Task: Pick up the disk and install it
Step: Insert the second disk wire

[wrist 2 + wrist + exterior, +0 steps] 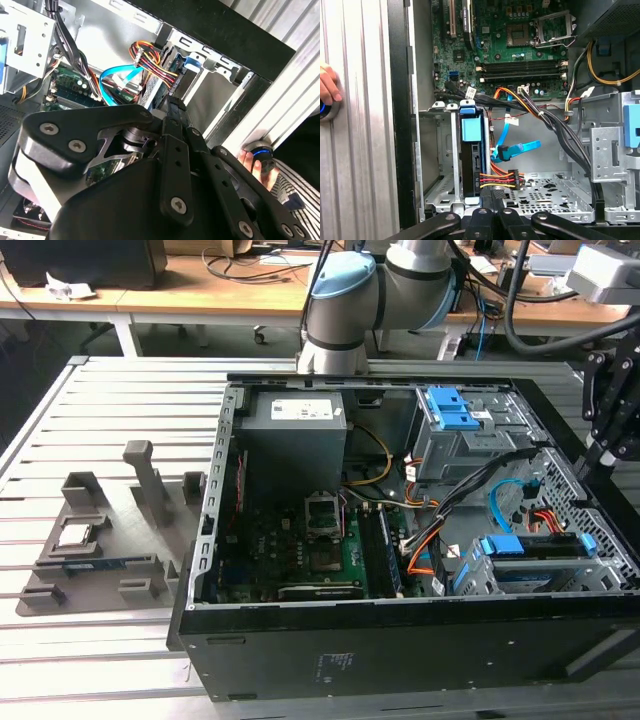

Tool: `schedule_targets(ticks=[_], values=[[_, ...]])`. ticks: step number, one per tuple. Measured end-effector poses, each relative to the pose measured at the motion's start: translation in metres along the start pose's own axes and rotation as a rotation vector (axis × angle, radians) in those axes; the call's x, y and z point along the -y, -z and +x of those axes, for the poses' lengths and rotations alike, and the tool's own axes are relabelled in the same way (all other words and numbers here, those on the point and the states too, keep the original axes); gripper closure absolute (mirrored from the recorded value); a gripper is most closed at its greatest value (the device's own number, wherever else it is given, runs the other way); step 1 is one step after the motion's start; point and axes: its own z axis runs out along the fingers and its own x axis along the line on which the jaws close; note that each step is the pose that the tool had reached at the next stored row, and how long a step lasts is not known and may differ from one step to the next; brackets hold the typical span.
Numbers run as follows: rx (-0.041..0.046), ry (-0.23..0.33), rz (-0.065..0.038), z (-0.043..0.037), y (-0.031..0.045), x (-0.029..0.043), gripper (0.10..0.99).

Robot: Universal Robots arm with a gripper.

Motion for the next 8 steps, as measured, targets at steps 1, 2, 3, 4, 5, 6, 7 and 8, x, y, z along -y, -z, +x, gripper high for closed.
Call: schedule_targets(ticks=[1, 2, 3, 4, 5, 6, 7, 8], values=[[0.0, 0.0, 0.0, 0.0, 0.0, 0.0, 0.98], [0.0, 0.0, 0.0, 0.0, 0.0001, 0.0, 0.973], [0.0, 0.0, 0.0, 0.0, 0.0001, 0.0, 0.973], [0.0, 0.0, 0.0, 0.0, 0.0002, 0.0, 0.914], [0.0, 0.0, 0.0, 0.0, 0.0002, 0.0, 0.851], [-0.0003, 0.0, 0.0, -0.0001, 0.0004, 0.0, 0.784], [-0.0004, 0.0, 0.0, -0.0004, 0.0004, 0.0, 0.784], [-0.0002, 0.0, 0.0, -0.0004, 0.0003, 0.0, 0.784]])
